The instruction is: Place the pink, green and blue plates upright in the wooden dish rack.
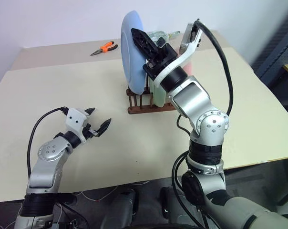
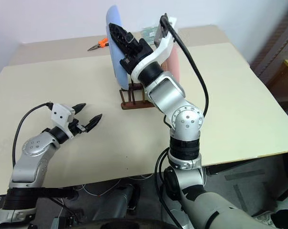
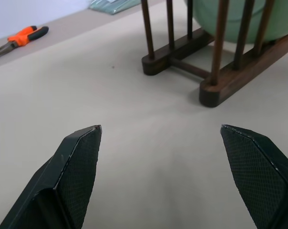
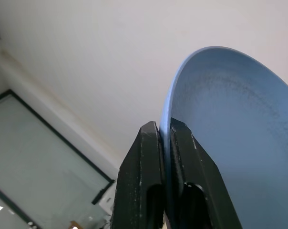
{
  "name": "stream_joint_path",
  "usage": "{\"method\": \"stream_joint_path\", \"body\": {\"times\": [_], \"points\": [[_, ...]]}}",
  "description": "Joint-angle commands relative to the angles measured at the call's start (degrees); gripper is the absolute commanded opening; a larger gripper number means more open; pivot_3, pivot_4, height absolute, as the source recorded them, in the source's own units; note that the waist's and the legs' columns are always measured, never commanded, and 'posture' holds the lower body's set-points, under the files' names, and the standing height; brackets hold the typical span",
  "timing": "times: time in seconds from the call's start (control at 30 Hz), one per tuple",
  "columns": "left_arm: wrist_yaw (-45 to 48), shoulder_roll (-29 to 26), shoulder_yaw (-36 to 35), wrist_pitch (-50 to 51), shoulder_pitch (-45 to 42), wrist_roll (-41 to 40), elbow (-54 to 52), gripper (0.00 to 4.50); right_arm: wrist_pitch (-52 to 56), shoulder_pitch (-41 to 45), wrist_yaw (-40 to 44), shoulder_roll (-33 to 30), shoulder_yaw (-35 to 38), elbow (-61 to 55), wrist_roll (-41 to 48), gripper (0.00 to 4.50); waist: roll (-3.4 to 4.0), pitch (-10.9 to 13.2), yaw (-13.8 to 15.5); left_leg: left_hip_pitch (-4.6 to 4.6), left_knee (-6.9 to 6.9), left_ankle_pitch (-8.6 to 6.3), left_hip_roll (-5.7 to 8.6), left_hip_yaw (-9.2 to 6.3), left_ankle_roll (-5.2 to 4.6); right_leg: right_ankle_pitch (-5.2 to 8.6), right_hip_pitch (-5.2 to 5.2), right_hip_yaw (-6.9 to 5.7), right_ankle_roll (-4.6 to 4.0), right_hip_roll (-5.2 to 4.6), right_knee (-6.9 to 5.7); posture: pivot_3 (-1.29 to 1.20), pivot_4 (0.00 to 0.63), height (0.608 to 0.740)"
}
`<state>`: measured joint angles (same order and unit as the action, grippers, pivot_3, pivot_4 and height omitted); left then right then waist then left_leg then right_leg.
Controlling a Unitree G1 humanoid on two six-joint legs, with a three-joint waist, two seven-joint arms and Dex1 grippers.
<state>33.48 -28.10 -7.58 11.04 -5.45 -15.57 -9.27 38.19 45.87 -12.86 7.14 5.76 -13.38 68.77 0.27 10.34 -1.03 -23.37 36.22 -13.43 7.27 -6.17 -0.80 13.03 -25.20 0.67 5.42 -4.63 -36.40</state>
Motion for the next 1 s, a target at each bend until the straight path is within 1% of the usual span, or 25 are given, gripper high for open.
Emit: {"method": "stream_joint_path", "body": {"times": [0.03, 0.23, 0.4, 0.5, 0.53, 0.57, 0.6, 0.63, 0.73, 0.83, 0.9, 1.0], "points": [[0.64, -0.15, 0.05, 0.31, 0.28, -0.84, -2.44, 4.10, -0.69, 0.25, -0.67, 1.46, -0.61, 0.83, -1.40, 0.07, 0.00, 0.00, -0.01, 0.00, -0.01, 0.01, -0.01, 0.00, 0.02, -0.01, -0.01, 0.00, -0.01, 0.01, 0.00, 0.00, 0.150, 0.740], [1.35, 0.36, 1.04, 1.16, 0.48, -0.90, -3.36, 4.10, -0.06, 2.25, -1.10, 1.45, -0.38, 7.64, -5.02, 0.07, -0.01, -0.01, 0.01, 0.00, -0.02, 0.04, -0.02, 0.00, 0.05, -0.02, -0.01, 0.00, -0.04, 0.03, -0.01, 0.00, 0.150, 0.740], [1.31, 0.51, 1.39, 1.31, 0.40, -0.75, -3.46, 4.10, 0.12, 3.83, -0.10, 1.02, -0.05, 10.99, -7.23, 0.07, 0.00, 0.00, 0.01, 0.00, -0.04, 0.04, -0.02, 0.00, 0.05, -0.03, -0.02, 0.00, -0.04, 0.03, 0.00, 0.00, 0.150, 0.740], [1.36, 0.65, 1.89, 1.41, 0.52, -0.60, -3.66, 4.10, 0.45, 5.76, 0.99, 0.26, 0.37, 14.44, -9.06, 1.03, 0.00, 0.00, -0.06, 0.00, -0.03, 0.06, -0.02, 0.01, 0.07, -0.04, -0.02, 0.01, -0.06, 0.05, -0.01, 0.00, 0.150, 0.740], [1.36, 0.66, 1.96, 1.41, 0.62, -0.58, -3.75, 4.10, 0.58, 5.97, 1.22, 0.33, 0.56, 14.68, -9.32, 1.54, 0.00, 0.00, -0.06, 0.00, -0.04, 0.06, -0.04, 0.01, 0.08, -0.05, -0.03, 0.01, -0.08, 0.06, -0.01, 0.00, 0.150, 0.740], [1.36, 0.67, 2.07, 1.43, 0.71, -0.53, -3.82, 4.10, 0.71, 6.16, 1.50, 0.27, 0.64, 14.80, -9.80, 1.95, 0.00, 0.00, -0.04, 0.00, -0.06, 0.06, -0.05, 0.01, 0.09, -0.05, -0.04, 0.01, -0.08, 0.07, -0.01, 0.00, 0.150, 0.740], [1.36, 0.68, 2.18, 1.45, 0.77, -0.46, -3.86, 4.10, 0.77, 6.42, 1.97, -0.06, 0.44, 14.86, -10.67, 2.51, 0.00, -0.01, -0.04, 0.00, -0.07, 0.06, -0.06, 0.00, 0.09, -0.05, -0.04, 0.01, -0.08, 0.08, -0.01, 0.00, 0.150, 0.740], [1.39, 0.69, 2.27, 1.47, 0.78, -0.40, -3.85, 4.10, 0.61, 6.77, 2.58, -0.52, 0.06, 14.84, -11.94, 2.97, 0.00, 0.00, -0.04, 0.00, -0.09, 0.06, -0.07, 0.00, 0.09, -0.05, -0.05, 0.01, -0.08, 0.08, -0.01, 0.00, 0.150, 0.740], [1.39, 0.80, 2.55, 1.58, 0.76, -0.20, -3.92, 4.10, 0.12, 7.82, 4.87, -1.65, -0.70, 14.13, -14.91, 2.97, 0.00, 0.00, -0.02, 0.00, -0.07, 0.07, -0.07, 0.01, 0.09, -0.05, -0.05, 0.01, -0.09, 0.08, -0.01, 0.00, 0.150, 0.740], [1.31, 0.98, 2.85, 1.62, 0.68, -0.03, -3.97, 4.10, -0.85, 9.47, 9.38, -4.37, -2.50, 11.88, -19.08, 2.97, 0.00, 0.00, -0.02, 0.00, -0.07, 0.07, -0.06, 0.01, 0.10, -0.06, -0.05, 0.00, -0.09, 0.08, -0.01, 0.00, 0.150, 0.740], [1.25, 1.10, 3.03, 1.63, 0.60, 0.06, -3.97, 4.10, -2.40, 10.71, 12.87, -7.38, -4.08, 9.69, -22.83, 2.97, 0.00, 0.00, -0.01, 0.00, -0.07, 0.07, -0.06, 0.01, 0.10, -0.06, -0.05, 0.00, -0.09, 0.08, 0.00, 0.00, 0.150, 0.740], [1.05, 1.30, 3.39, 1.47, 0.60, 0.23, -4.01, 4.10, -4.69, 11.51, 18.46, -13.38, -4.32, 4.41, -26.62, 2.97, -0.01, 0.00, 0.11, -0.01, -0.08, 0.07, -0.06, 0.02, 0.10, -0.06, -0.05, 0.00, -0.09, 0.07, 0.00, 0.00, 0.150, 0.740]]}}
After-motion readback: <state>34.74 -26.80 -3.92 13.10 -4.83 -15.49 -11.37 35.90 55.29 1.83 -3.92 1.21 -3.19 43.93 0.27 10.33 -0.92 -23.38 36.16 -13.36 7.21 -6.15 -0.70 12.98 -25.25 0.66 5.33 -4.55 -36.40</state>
